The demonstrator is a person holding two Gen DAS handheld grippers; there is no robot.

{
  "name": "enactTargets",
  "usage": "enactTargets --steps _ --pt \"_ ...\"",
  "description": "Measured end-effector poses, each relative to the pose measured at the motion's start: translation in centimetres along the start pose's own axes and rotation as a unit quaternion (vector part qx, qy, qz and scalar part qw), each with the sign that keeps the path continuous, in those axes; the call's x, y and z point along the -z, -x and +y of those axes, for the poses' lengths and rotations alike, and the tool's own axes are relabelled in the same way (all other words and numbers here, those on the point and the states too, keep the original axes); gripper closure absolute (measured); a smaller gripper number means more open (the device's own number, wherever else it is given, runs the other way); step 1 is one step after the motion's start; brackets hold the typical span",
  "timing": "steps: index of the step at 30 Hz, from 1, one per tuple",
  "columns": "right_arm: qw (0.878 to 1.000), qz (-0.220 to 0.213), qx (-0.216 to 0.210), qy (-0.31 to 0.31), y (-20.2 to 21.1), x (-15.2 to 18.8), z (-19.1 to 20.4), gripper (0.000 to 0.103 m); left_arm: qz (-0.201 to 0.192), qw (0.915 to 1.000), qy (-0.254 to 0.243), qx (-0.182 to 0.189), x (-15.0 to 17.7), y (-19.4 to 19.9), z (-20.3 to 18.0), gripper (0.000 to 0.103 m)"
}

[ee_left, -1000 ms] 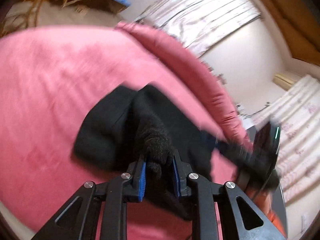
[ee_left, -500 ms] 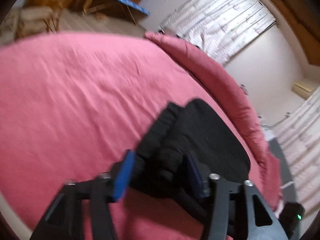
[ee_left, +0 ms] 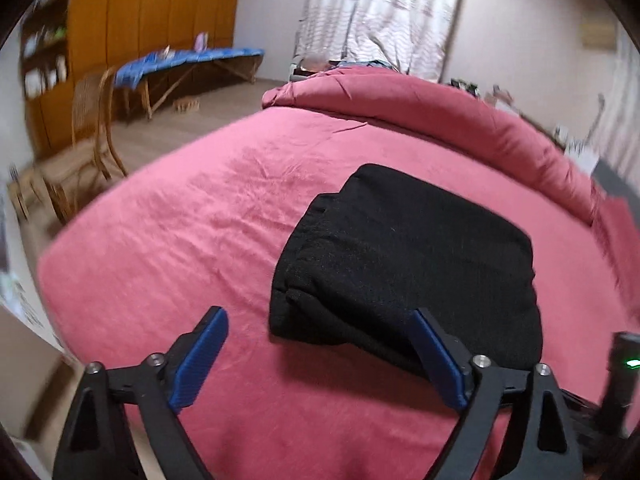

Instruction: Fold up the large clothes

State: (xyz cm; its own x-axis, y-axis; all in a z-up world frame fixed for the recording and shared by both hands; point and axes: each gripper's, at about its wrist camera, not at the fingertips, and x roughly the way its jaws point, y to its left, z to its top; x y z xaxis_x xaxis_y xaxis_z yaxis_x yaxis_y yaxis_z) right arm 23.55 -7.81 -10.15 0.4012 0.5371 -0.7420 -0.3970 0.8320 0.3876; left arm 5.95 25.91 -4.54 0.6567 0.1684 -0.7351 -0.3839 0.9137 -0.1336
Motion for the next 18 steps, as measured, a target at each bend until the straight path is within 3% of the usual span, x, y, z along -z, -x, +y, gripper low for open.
enactTargets --steps 1,2,4,9,15,18 --pt "0.999 0.040 0.028 0.023 -1.6 0.8 0.2 0.056 -0.001 0.9999 -0.007 -0.008 0.1 0.2 -0.2 0.008" --pt "0.997 0.051 0.048 0.037 -2.1 1.4 0.4 0.056 -0.003 0.9996 -0.018 -0.020 0.3 0.8 -0.6 0.007" --pt "0.997 0.029 0.052 0.042 -1.1 2.0 0.9 0.056 -0.012 0.9983 -0.036 -0.043 0.6 1.8 -1.2 0.000" --pt "1.000 -0.004 0.009 -0.019 2.1 2.4 1.3 0.054 -0.021 0.9950 -0.064 -0.073 1.3 3.6 -2.2 0.000" --pt "0.997 -0.037 0.071 0.002 5.2 2.3 4.0 0.032 -0.029 0.9949 -0.040 -0.088 1.7 5.5 -1.8 0.000" --pt "0.994 -0.055 0.094 0.009 6.2 2.3 5.7 0.031 -0.036 0.9930 -0.041 -0.105 1.9 6.2 -2.0 0.000"
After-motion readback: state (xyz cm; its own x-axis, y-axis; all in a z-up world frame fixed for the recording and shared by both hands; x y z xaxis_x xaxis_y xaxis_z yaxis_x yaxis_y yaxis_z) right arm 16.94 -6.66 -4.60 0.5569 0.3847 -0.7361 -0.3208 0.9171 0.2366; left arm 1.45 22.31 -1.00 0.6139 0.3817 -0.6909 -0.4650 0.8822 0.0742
